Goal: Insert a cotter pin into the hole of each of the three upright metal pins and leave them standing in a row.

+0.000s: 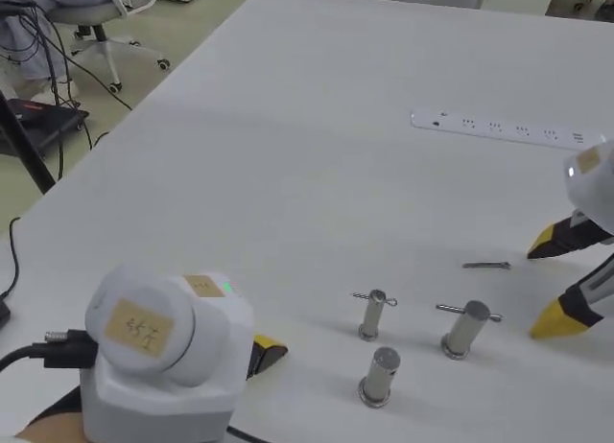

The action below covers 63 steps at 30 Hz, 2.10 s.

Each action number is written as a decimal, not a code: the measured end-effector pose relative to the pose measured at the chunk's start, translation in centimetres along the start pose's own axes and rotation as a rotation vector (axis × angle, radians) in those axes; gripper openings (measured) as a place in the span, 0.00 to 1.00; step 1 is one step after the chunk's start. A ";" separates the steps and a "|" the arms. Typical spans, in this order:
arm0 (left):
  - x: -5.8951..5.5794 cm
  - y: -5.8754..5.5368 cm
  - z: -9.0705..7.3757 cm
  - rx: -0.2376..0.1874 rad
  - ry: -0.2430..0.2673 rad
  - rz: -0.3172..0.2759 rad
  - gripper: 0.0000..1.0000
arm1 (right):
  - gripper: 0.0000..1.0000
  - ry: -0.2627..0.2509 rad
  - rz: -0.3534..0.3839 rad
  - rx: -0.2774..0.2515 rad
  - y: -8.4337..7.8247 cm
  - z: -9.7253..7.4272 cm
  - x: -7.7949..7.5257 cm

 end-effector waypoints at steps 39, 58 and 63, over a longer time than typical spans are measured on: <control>-0.3 0.0 -0.1 0.029 -0.013 -0.001 0.93 | 0.27 -0.013 0.018 0.008 0.6 -0.1 0.3; -0.2 -0.1 -0.3 0.027 -0.003 -0.004 0.92 | 0.13 -0.027 0.019 0.003 0.6 -0.1 0.2; 0.0 -0.1 -0.5 0.024 0.003 -0.006 0.92 | 0.18 -0.076 -0.021 -0.003 1.0 -0.1 -0.7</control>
Point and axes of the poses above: the centre of the closed fingertips' face, and the gripper's own axes: z roughly forward along the fingers, x roughly to its left, y roughly out of its top, the point moved 7 cm from there along -z, roughly backward along the fingers, and after that the axes turned 5 degrees about -y, right-handed, at the moved point
